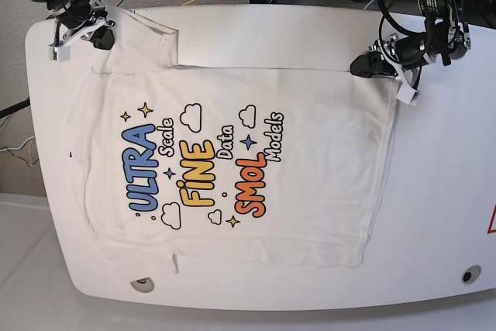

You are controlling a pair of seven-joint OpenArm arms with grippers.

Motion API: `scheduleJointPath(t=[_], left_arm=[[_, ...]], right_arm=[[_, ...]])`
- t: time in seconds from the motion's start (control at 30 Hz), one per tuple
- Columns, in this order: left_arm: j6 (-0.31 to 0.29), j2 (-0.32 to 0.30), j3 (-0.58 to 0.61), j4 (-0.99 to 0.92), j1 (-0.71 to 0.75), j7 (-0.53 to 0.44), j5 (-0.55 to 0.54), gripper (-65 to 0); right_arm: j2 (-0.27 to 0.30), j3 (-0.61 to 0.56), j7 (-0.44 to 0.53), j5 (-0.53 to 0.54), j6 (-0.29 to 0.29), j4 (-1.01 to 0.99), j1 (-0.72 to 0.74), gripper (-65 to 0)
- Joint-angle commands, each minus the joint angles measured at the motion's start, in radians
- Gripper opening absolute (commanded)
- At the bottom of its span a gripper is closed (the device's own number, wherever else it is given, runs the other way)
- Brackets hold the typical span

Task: Fold the T-shirt properly
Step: 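Grip the shirt's side edge with the left gripper and lift it slightly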

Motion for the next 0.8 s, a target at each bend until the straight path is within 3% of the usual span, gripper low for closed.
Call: scheduleJointPath(t=[0.0, 0.37, 0.53, 0.77], left_arm=[[0.007, -0.011, -0.002, 0.007, 0.01, 0.035, 0.04, -62.5], [0.007, -0.011, -0.011, 0.009, 0.007, 0.035, 0.038, -62.7], [0.009, -0.014, -0.088, 0.012, 0.009, 0.038, 0.038, -62.8], [0.024, -0.064, -0.184, 0.112, 0.012, 0.054, 0.038, -62.8]], right_arm=[[0.014, 0.005, 0.014, 0.016, 0.003, 0.02, -0.005, -64.5], [0.014, 0.003, 0.014, 0.016, 0.003, 0.02, 0.021, -64.5], [0.014, 0.003, 0.014, 0.016, 0.003, 0.02, 0.024, -64.5], [0.016, 0.002, 0.014, 0.016, 0.003, 0.018, 0.033, -64.5]])
